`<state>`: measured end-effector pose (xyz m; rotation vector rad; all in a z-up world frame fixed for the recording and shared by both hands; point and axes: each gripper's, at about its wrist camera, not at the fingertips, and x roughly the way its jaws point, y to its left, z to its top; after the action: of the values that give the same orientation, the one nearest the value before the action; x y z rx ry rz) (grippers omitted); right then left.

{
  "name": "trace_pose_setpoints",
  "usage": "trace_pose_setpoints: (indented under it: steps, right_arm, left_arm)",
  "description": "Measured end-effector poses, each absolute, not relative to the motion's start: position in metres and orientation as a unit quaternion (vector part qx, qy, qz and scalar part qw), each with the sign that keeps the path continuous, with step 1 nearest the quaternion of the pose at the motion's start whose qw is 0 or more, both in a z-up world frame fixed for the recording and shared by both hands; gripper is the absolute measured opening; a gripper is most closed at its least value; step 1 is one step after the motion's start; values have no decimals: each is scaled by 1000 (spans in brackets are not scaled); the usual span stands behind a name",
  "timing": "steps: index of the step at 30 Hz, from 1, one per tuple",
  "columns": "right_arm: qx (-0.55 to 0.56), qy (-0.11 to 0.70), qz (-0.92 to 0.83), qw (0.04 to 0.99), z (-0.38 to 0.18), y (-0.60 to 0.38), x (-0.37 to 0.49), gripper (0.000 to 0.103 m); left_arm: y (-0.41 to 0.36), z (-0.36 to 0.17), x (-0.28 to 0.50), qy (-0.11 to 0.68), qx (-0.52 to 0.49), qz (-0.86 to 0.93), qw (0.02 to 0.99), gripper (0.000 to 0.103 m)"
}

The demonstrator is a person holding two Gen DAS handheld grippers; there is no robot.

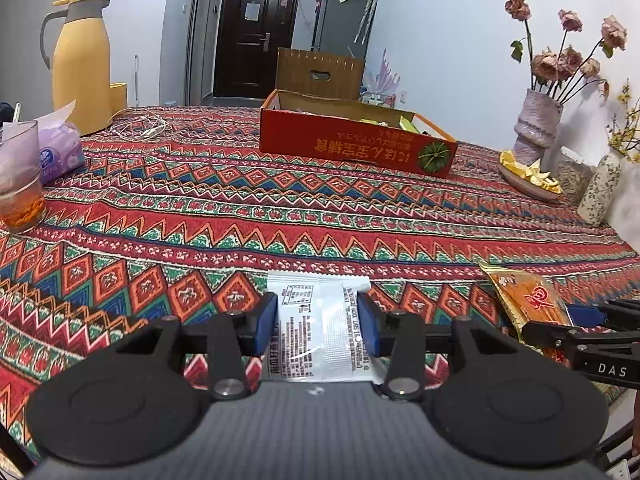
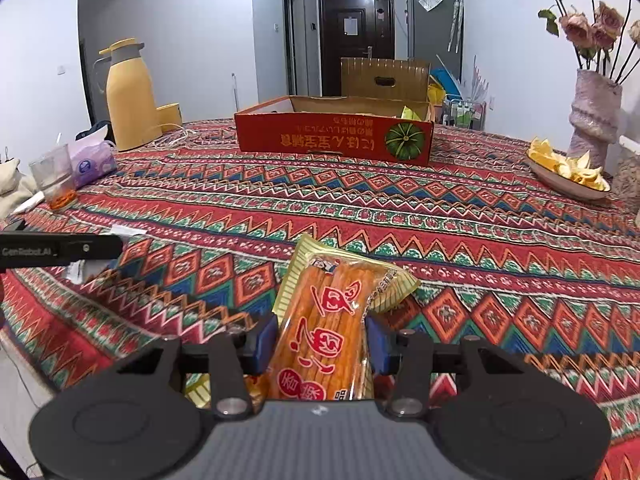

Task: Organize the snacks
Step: 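Carry the orange and white packets into the box and open both grippers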

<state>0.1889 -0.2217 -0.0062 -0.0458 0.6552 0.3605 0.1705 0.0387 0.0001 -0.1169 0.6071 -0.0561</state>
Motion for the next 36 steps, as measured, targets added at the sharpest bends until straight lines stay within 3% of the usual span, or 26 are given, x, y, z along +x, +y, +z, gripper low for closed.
trace_pose_setpoints:
  steps: [13,19,28,36]
  right_arm:
    - [-10,301,180,936,7,-230,184,46]
    - [-28,251,200,947,54,-246,230,46]
    - [-37,211,234,948,127,-248,371,46]
    - [7,282,247,927,120,-216,544,47]
  left_arm:
    - [42,16,172,282,-65,-40,956,44]
    - [57,66,222,248,-60,-74,964,44]
    - [69,137,372,206,-19,-99,973,44]
    - [64,122,554,257,1,-72,964,44]
